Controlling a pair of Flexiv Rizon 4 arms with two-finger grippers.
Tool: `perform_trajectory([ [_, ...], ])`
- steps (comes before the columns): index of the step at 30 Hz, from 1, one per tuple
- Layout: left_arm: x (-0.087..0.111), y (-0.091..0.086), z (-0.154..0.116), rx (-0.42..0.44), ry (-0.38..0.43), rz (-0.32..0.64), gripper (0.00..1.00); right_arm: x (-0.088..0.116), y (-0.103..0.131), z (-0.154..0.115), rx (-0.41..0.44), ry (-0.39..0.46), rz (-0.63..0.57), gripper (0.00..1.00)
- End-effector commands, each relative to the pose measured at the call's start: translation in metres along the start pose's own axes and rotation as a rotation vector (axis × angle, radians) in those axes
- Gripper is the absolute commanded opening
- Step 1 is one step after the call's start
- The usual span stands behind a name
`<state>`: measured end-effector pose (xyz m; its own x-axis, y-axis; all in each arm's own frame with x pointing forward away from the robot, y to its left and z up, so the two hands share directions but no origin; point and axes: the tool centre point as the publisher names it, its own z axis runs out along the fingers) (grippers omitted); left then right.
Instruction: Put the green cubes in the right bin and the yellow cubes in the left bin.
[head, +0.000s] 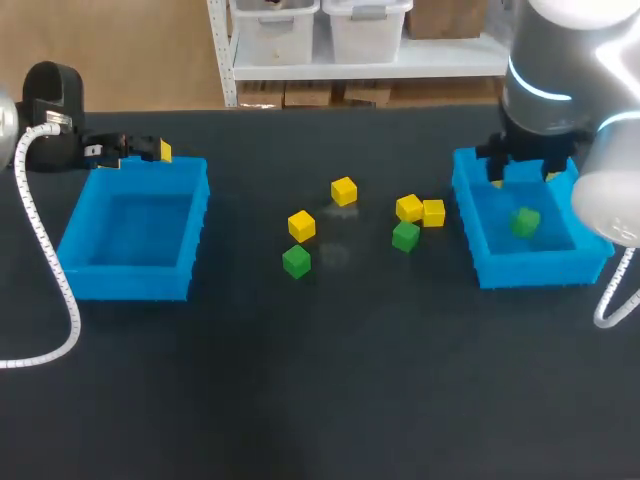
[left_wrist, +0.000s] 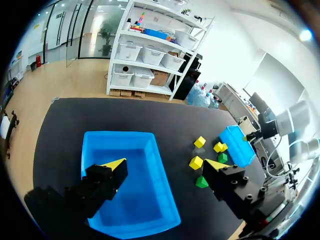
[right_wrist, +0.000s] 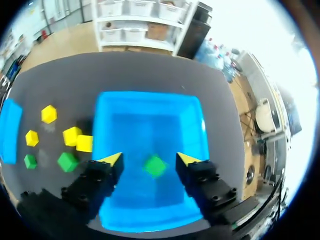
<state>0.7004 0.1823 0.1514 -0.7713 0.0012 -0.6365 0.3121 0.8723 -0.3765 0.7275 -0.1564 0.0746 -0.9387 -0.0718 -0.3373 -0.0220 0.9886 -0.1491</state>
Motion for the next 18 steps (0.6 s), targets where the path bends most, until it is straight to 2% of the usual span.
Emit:
perform_trajectory([
  [1,0.001,0.002,0.0,0.009,-0.005,0.002,1.0,0.0,0.021,-0.016,-0.044,-0.049,-0.087,1.0],
  [5,0.001,0.002,0.0,0.009,-0.005,0.002,1.0,-0.006,0.058,-0.032,-0.102,-0.076,-0.241,1.0],
  [9,0.001,0.002,0.0,0.009,-0.005,0.002,1.0,-0.008,0.093,-0.04,-0.143,-0.076,-0.325,1.0],
  [13,0.001,0.002,0.0,0.009,-0.005,0.002,1.0,-0.002,0.123,-0.037,-0.163,-0.058,-0.4,1.0],
  [18,0.001,0.002,0.0,0.009,-0.005,0.002,1.0,0.011,0.149,-0.031,-0.193,-0.038,-0.493,1.0],
])
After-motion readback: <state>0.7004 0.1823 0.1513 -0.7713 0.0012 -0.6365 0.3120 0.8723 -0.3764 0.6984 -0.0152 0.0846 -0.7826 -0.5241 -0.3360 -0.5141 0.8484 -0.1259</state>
